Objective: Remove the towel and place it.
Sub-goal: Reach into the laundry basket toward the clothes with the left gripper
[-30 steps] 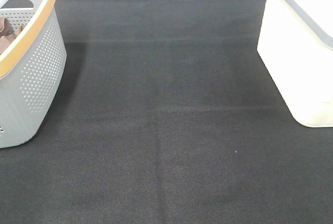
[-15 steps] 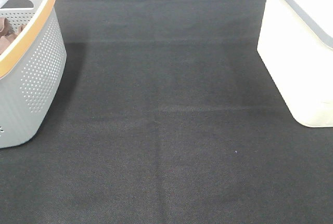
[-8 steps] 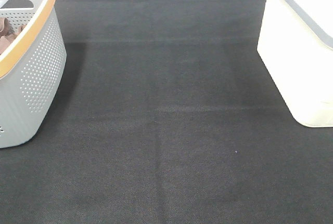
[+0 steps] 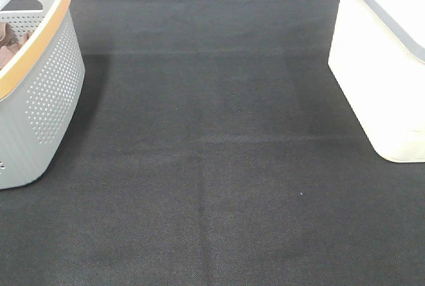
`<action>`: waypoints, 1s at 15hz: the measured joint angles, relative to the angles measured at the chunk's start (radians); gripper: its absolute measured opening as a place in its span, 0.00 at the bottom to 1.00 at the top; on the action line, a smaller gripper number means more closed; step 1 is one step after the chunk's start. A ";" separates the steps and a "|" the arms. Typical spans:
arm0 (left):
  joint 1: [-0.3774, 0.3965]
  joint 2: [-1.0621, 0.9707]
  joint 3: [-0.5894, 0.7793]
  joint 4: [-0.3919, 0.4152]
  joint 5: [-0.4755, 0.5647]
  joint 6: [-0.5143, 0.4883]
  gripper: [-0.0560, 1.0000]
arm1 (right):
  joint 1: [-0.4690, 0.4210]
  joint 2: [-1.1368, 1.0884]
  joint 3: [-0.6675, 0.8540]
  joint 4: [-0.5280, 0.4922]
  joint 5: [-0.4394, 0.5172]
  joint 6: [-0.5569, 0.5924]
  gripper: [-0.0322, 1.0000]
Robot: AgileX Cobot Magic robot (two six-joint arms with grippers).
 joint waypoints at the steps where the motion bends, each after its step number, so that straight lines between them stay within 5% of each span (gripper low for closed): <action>1: 0.000 0.000 0.000 0.000 0.000 0.000 0.90 | 0.000 0.000 0.000 0.000 0.000 0.000 0.73; 15: 0.000 0.000 0.000 0.007 -0.001 0.000 0.90 | 0.000 0.000 0.000 -0.070 0.000 -0.025 0.73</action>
